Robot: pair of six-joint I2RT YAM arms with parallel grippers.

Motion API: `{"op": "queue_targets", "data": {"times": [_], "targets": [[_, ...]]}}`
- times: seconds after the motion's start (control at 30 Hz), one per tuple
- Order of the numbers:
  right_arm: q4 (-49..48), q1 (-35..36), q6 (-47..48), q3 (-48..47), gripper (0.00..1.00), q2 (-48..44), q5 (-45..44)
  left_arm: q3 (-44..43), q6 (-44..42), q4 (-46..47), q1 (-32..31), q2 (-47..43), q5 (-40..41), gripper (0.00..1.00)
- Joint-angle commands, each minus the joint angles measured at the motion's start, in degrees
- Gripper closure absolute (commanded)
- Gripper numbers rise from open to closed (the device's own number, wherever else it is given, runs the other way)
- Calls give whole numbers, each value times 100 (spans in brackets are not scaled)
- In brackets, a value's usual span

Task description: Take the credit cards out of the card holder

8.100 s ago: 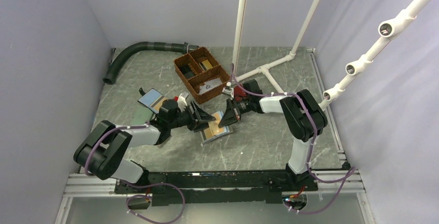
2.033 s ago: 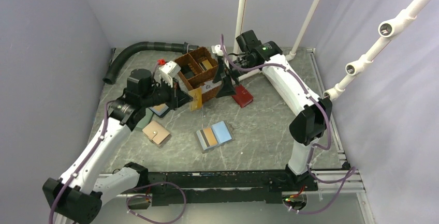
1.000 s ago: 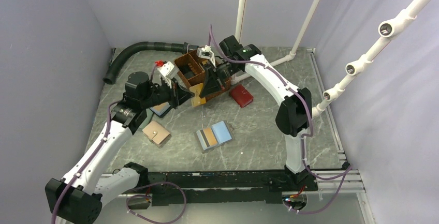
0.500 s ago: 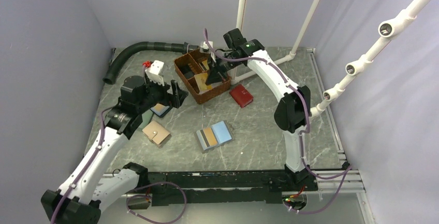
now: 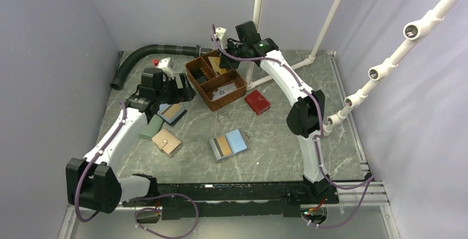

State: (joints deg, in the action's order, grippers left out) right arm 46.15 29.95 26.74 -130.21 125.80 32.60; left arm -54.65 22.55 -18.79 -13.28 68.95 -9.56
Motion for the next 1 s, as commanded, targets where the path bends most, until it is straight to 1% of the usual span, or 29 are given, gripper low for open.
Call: {"op": "queue_targets", "data": {"times": [0.0,0.1,0.23,0.37,0.63,0.8,0.97], "targets": [[-893,57,-440,-123,100,3,-699,-447,580,97,181,287,-178,5],[-1453,108,-655,88,100,-36,-1078,-425,929,237,322,502,-409,5],[-1780,178,-823,113,100,38,-1446,-447,1228,336,449,709,-571,6],[-2073,218,-1080,255,100,102,-1943,-532,1332,288,549,879,-638,6],[-2288,286,-1598,284,100,430,-2791,-579,1483,292,625,1034,-837,6],[-2648,307,-1732,422,100,591,-3085,-457,1541,316,633,978,-985,7],[-2747,315,-1887,280,100,859,-3146,-435,1481,143,642,849,-1051,7]]}}
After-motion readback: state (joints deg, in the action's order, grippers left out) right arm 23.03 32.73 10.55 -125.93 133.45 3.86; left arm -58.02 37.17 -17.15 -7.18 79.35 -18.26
